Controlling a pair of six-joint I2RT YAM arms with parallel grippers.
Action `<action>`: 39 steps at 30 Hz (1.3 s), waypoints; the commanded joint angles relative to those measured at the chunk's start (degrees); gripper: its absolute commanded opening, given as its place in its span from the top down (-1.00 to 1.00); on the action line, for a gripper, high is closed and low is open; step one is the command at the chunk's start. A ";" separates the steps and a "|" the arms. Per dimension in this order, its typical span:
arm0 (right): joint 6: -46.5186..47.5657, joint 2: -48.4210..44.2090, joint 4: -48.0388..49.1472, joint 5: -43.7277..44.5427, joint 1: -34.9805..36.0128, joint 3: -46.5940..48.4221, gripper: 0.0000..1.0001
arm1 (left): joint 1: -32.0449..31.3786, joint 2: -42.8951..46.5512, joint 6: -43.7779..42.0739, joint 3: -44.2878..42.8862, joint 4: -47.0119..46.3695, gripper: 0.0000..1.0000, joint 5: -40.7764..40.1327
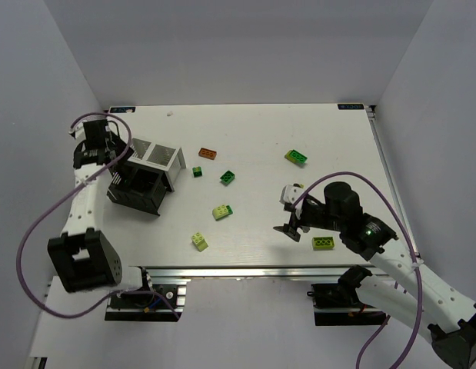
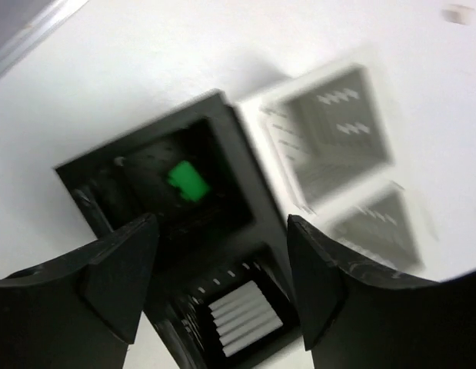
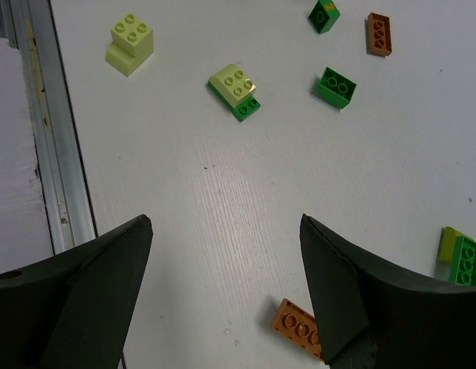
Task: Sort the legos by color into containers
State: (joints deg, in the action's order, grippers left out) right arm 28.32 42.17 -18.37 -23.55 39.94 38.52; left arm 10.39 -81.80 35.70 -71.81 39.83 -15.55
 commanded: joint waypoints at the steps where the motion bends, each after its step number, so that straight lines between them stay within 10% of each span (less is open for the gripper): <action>1: 0.51 0.45 0.70 0.79 0.40 -0.03 -0.65 | -0.55 13.20 -3.88 3.68 -13.05 -0.59 13.84; 5: 0.07 1.59 1.06 1.93 0.40 0.24 -0.42 | -5.10 18.87 -3.36 10.98 -23.21 -0.75 27.05; 11: -3.17 3.17 1.67 5.78 0.40 1.38 0.26 | -22.32 14.67 -4.94 11.34 -27.00 -0.65 24.96; 18: -6.96 5.02 4.66 11.86 -0.65 2.43 -0.78 | -36.58 5.18 -15.02 6.08 -22.89 -0.33 17.15; 23: -6.08 10.99 3.53 8.79 -2.24 7.26 -0.72 | -38.78 -2.47 -19.53 2.56 -18.13 -0.52 4.76; 24: -5.64 12.31 2.73 7.57 -2.50 9.97 -0.57 | -38.78 -3.79 -19.53 2.12 -16.82 -0.57 3.35; 25: -5.55 15.45 1.68 6.08 -3.11 11.56 0.17 | -38.87 -6.24 -19.53 1.68 -16.55 -0.66 2.12; 27: -5.99 18.54 -1.12 2.55 -3.47 16.38 1.00 | -39.04 -8.54 -19.53 0.45 -16.11 -0.96 -1.49; 30: -6.43 23.82 -2.28 -1.05 -3.56 20.09 1.00 | -39.40 -12.94 -21.46 -2.54 -15.14 -0.96 -4.13; 32: -7.13 27.25 -2.55 -1.67 -3.56 21.06 0.35 | -39.40 -15.66 -22.78 -4.82 -14.70 -0.96 -5.62; 39: -6.43 29.81 -0.35 0.70 -3.56 16.94 0.27 | -39.05 -20.41 -23.22 -5.01 -16.28 -0.95 -9.75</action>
State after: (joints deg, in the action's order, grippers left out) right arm 21.63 73.14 -19.59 -22.63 36.45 56.71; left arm -28.73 -102.56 13.54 -75.81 24.34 -20.84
